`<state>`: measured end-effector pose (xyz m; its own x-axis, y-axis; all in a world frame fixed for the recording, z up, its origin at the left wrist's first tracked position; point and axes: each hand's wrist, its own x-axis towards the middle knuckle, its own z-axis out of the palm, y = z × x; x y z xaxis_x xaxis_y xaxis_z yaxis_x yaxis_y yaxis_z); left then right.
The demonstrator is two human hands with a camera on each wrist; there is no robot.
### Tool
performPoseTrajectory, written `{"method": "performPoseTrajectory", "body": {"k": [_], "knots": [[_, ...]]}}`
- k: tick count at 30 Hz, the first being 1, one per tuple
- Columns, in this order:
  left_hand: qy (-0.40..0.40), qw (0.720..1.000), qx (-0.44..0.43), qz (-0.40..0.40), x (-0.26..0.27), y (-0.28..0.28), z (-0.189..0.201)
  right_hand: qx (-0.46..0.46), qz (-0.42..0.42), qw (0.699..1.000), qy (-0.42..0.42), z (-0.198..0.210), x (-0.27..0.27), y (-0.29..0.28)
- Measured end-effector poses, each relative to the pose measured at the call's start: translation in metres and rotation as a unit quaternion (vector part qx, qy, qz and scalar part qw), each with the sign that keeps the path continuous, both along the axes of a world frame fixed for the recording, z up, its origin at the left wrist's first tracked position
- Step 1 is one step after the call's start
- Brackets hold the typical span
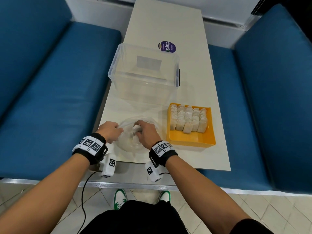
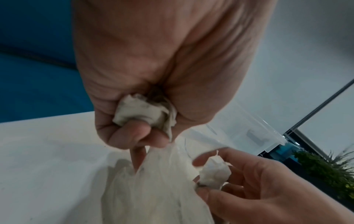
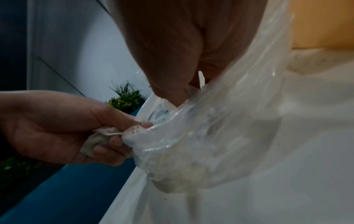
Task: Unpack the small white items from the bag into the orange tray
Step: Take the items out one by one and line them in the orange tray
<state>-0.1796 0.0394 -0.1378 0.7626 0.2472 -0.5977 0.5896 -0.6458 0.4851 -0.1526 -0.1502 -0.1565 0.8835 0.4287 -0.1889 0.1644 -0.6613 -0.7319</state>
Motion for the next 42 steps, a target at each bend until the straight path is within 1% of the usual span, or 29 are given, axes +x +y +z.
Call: {"method": "performPoseTrajectory", "body": {"k": [2, 5, 7, 9, 11, 14, 16, 18, 22, 26, 28, 31, 33, 37, 40, 42], "knots": [[-0.013, 1.0, 0.001, 0.009, 0.001, -0.001, -0.002, -0.045, 0.05, 0.998, -0.001, 0.001, 0.0, 0.0], [-0.029, 0.999, -0.008, 0.021, 0.001, -0.002, -0.004, -0.129, 0.134, 0.983, -0.005, 0.004, -0.003, 0.001], [-0.037, 0.999, -0.018, 0.031, -0.001, -0.003, -0.006, -0.164, 0.163, 0.973, -0.011, 0.004, -0.005, 0.001], [-0.047, 0.998, -0.026, 0.042, -0.002, -0.004, -0.009, -0.174, 0.17, 0.969, -0.031, 0.003, -0.008, 0.004], [-0.056, 0.997, -0.029, 0.05, -0.003, -0.006, -0.011, -0.17, 0.171, 0.969, -0.051, 0.001, -0.011, 0.007], [-0.061, 0.996, -0.029, 0.057, -0.003, -0.005, -0.01, -0.153, 0.167, 0.972, -0.058, -0.003, -0.014, 0.008], [-0.053, 0.997, -0.018, 0.051, -0.003, -0.002, -0.007, -0.137, 0.145, 0.978, -0.064, -0.005, -0.013, 0.007], [-0.042, 0.998, -0.005, 0.045, -0.002, 0.002, -0.004, -0.12, 0.106, 0.984, -0.073, -0.005, -0.009, 0.003], [0.011, 0.999, 0.042, 0.003, -0.005, 0.0, 0.009, -0.101, 0.054, 0.99, -0.083, -0.002, -0.001, -0.003], [0.064, 0.997, 0.032, 0.003, -0.01, -0.008, 0.012, -0.101, 0.039, 0.992, -0.065, -0.005, -0.004, -0.004], [0.092, 0.996, 0.007, 0.016, -0.013, -0.01, 0.009, -0.096, 0.037, 0.993, -0.065, -0.007, -0.006, -0.003], [0.12, 0.989, -0.07, 0.055, -0.015, -0.013, 0.011, -0.1, 0.043, 0.992, -0.062, -0.005, -0.004, -0.005], [0.102, 0.987, -0.107, 0.067, -0.015, -0.011, 0.013, -0.102, 0.049, 0.992, -0.063, -0.003, -0.003, -0.006], [0.037, 0.977, -0.188, 0.093, -0.012, -0.004, 0.016, -0.094, 0.058, 0.991, -0.075, -0.002, -0.005, -0.008], [0.032, 0.964, -0.24, 0.111, -0.013, -0.003, 0.017, -0.084, 0.066, 0.992, -0.062, -0.003, -0.009, -0.01], [0.037, 0.958, -0.257, 0.124, -0.014, -0.002, 0.016, -0.09, 0.081, 0.991, -0.055, -0.006, -0.011, -0.011]]}}
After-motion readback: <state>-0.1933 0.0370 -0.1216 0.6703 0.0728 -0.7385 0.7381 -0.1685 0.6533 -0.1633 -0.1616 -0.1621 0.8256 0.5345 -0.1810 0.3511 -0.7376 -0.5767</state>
